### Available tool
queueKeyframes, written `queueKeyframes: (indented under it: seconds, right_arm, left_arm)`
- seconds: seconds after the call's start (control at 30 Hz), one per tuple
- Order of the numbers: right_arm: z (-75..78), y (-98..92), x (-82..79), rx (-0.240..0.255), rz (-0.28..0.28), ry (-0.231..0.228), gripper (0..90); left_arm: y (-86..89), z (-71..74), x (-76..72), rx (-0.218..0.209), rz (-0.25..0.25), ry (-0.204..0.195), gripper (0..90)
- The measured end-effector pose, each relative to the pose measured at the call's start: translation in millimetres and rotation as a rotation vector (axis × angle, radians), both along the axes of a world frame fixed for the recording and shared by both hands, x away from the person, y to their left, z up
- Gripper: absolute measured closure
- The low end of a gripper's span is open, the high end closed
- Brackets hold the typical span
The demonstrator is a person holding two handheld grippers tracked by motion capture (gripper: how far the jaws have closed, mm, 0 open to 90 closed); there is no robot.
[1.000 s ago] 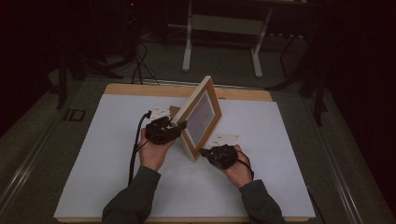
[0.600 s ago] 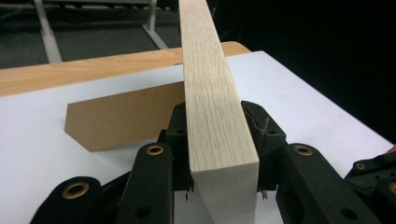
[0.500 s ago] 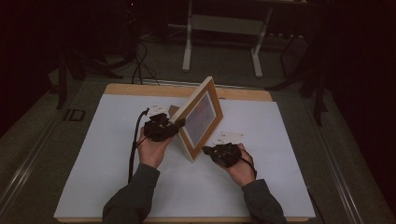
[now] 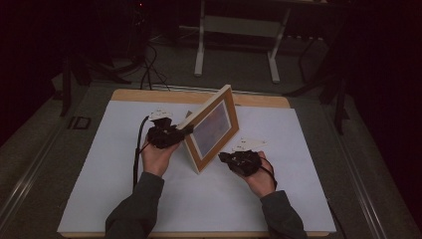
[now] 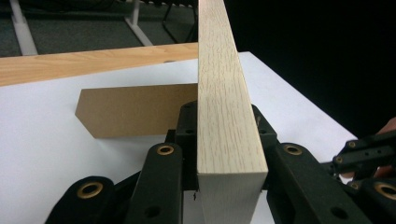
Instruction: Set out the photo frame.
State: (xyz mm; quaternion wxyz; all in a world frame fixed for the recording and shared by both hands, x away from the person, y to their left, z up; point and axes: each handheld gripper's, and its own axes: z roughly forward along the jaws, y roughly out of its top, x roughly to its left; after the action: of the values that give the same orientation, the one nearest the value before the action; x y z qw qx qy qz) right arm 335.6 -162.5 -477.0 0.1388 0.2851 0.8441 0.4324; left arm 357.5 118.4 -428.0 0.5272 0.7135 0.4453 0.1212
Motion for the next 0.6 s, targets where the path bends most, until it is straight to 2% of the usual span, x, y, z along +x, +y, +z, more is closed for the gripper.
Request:
queueKeyframes:
  seconds: [0.33, 0.6]
  right_arm:
    - [2.2, -4.6, 1.0, 0.01, -0.013, -0.004, 81.7]
    - [4.7, -8.4, 2.1, 0.019, -0.026, -0.014, 80.1]
  left_arm:
    - [7.9, -0.4, 2.7, -0.005, -0.037, 0.01, 74.0]
    - [16.6, -3.5, 7.6, -0.037, -0.089, 0.013, 74.1]
